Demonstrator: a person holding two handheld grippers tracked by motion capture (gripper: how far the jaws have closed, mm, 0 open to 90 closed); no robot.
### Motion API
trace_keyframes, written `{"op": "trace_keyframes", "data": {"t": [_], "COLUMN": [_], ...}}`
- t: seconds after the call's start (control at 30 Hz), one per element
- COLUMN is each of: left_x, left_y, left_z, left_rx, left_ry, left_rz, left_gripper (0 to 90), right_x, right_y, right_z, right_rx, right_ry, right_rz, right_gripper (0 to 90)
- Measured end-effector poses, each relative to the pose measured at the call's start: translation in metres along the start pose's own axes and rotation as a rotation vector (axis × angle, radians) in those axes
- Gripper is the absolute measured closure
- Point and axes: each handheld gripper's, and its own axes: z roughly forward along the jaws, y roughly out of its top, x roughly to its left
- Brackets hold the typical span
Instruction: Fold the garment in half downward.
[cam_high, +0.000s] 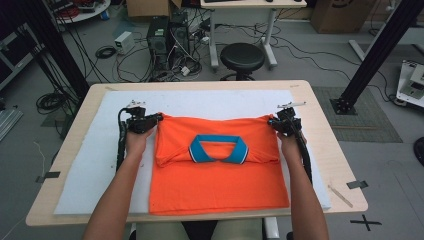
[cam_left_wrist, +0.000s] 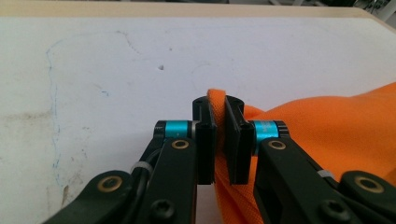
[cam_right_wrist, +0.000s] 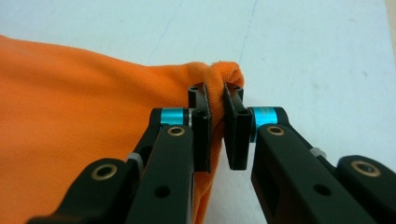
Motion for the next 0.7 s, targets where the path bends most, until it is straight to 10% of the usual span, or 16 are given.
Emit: {"op": "trace_keyframes", "data": {"t": [0.33,0.5,0.7], "left_x": [0.008,0.004,-0.01], "left_y": [0.001,0.004,0.003], "left_z": [0.012,0.006,-0.01], "left_rx": [-0.02,-0.007,-0.033], "left_ry": [0.018,-0.007,-0.052], "left_rz": [-0.018,-0.024,0.016], "left_gripper": [79.6,49.4,44.4], "right_x": [-0.001,0.003,0.01], "right_y": [0.016,0.014,0.015], "right_z": [0.012,0.013,-0.002], "right_rx": [-0.037,-0.046,-0.068], "right_ry": [-0.032,-0.041,-0.023], "right_rz": [-0.007,0.035,0.021], "right_gripper": [82.2,60.5,46.6]}}
